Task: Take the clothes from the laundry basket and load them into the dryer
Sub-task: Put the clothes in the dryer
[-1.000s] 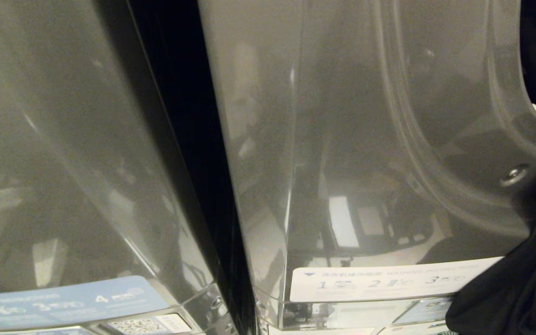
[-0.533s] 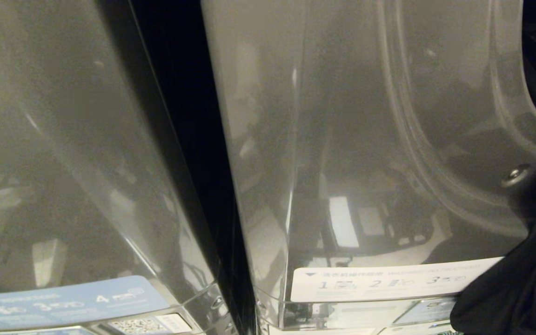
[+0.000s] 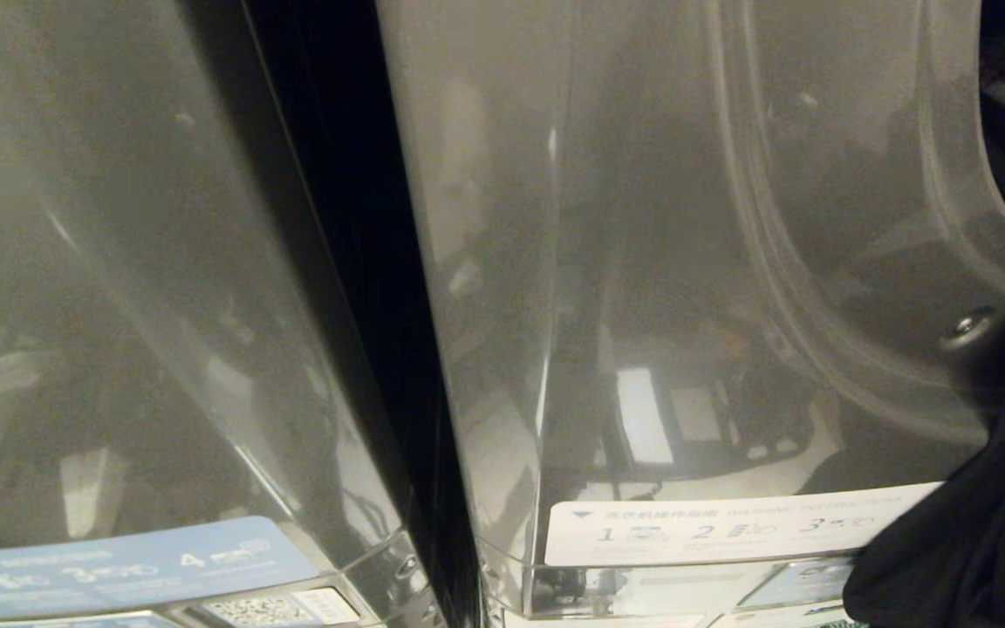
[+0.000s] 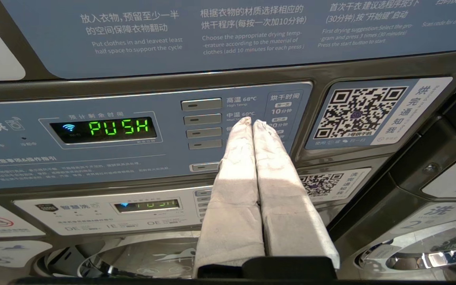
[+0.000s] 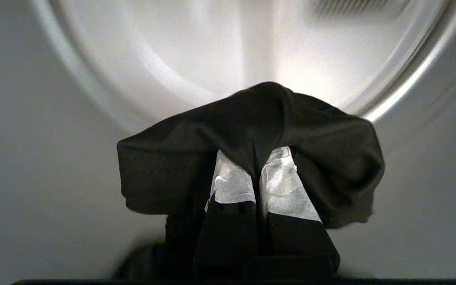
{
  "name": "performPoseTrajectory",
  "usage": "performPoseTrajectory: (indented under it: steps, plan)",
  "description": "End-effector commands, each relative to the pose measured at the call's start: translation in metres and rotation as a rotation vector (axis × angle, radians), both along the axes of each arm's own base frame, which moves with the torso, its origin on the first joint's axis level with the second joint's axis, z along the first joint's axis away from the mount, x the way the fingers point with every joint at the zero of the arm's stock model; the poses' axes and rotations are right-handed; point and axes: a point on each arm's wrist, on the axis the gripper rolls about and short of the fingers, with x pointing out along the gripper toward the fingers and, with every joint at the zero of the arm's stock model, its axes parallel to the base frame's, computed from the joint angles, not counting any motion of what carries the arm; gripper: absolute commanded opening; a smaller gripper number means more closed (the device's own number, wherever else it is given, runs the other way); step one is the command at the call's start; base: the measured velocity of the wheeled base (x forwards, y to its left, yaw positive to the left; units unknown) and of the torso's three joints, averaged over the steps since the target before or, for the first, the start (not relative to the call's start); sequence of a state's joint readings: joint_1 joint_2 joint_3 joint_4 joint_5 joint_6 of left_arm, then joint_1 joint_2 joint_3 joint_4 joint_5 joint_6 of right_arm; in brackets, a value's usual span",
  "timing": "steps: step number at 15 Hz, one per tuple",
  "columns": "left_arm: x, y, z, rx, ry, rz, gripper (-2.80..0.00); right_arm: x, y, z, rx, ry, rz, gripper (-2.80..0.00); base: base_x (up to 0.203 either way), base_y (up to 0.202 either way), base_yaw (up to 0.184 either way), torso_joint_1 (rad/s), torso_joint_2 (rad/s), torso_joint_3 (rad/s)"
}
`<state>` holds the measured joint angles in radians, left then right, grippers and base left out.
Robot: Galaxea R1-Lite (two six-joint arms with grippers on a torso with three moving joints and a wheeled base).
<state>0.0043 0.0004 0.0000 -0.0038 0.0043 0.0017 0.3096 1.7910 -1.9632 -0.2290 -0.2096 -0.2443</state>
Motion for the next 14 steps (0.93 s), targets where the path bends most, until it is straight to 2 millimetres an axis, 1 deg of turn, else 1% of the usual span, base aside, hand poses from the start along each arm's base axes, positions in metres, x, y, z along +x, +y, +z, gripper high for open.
performPoseTrajectory:
  steps: [1, 2, 3, 5, 10, 11, 12, 14]
  plan:
    - [0.0, 0.0, 0.0, 0.0, -0.001, 0.001, -2.8, -0.019, -0.004, 0.001, -0.036, 0.115, 0.007, -2.8, 0.0, 0.0, 0.0, 0.0, 0.0, 0.0]
    - [0.0, 0.0, 0.0, 0.0, -0.001, 0.001, -2.8, -0.022, -0.005, -0.003, -0.054, 0.176, 0.006, -2.8, 0.0, 0.0, 0.0, 0.0, 0.0, 0.0]
    - [0.0, 0.0, 0.0, 0.0, -0.001, 0.001, -2.8, -0.021, -0.005, -0.007, -0.054, 0.211, 0.003, -2.8, 0.0, 0.0, 0.0, 0.0, 0.0, 0.0]
    - [0.0, 0.0, 0.0, 0.0, -0.001, 0.001, -2.8, -0.013, -0.004, -0.013, -0.026, 0.233, 0.008, -2.8, 0.0, 0.0, 0.0, 0.0, 0.0, 0.0]
    - [0.0, 0.0, 0.0, 0.0, 0.0, 0.001, -2.8, -0.01, -0.005, -0.005, -0.003, 0.142, 0.028, -2.8, 0.0, 0.0, 0.0, 0.0, 0.0, 0.0]
    - [0.0, 0.0, 0.0, 0.0, 0.0, 0.001, -2.8, -0.014, -0.006, -0.002, 0.002, 0.131, 0.022, -2.8, 0.0, 0.0, 0.0, 0.0, 0.0, 0.0]
    - [0.0, 0.0, 0.0, 0.0, 0.0, 0.001, -2.8, -0.021, -0.007, 0.003, 0.007, 0.117, 0.025, -2.8, 0.0, 0.0, 0.0, 0.0, 0.0, 0.0]
    - [0.0, 0.0, 0.0, 0.001, 0.0, 0.001, -2.8, -0.03, -0.007, 0.002, -0.012, 0.17, 0.035, -2.8, 0.0, 0.0, 0.0, 0.0, 0.0, 0.0]
